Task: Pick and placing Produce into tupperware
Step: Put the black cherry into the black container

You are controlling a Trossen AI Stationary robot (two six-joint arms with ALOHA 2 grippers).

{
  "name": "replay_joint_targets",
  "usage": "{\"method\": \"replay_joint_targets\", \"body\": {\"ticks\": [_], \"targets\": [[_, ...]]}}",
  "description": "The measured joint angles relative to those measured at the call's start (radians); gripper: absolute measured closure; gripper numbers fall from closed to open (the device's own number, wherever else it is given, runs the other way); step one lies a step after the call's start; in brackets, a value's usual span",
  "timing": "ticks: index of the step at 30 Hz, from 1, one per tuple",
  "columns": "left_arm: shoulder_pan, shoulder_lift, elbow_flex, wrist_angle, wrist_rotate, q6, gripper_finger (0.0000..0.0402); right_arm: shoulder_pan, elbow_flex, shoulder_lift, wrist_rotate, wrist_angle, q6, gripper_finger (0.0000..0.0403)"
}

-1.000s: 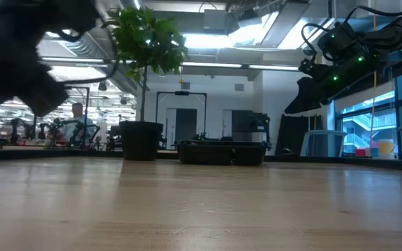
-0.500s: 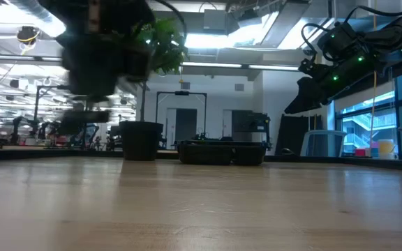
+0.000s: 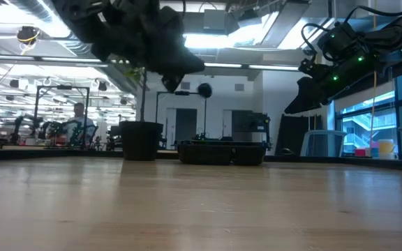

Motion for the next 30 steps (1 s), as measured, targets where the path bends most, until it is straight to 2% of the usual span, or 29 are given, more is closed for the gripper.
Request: {"method": "replay_joint_targets", "body": {"ticks": [7, 11, 16, 21, 27, 30], "targets": [[0.029, 0.0, 0.0, 0.146, -0.176, 0.171, 0.04, 0.0, 0.0, 0.0, 0.0, 0.016, 0.0, 0.0207], [0.029, 0.023, 0.002, 0.237, -0.244, 0.236, 0.04, 0.0, 0.0, 0.0, -0.001, 0.061, 0.034, 0.0207], [0.042, 0.145, 0.029, 0.385, -0.263, 0.259, 0.04, 0.008, 0.0, 0.0, -0.009, 0.153, 0.132, 0.0207], [0.074, 0.258, 0.105, 0.401, -0.265, 0.266, 0.04, 0.041, 0.0, 0.0, -0.07, 0.16, 0.126, 0.0207], [0.093, 0.296, 0.149, 0.403, -0.265, 0.266, 0.04, 0.093, 0.0, 0.0, -0.155, 0.143, 0.125, 0.0207], [0.099, 0.296, 0.151, 0.404, -0.265, 0.266, 0.04, 0.125, 0.0, 0.0, -0.241, 0.144, 0.125, 0.0207]]}}
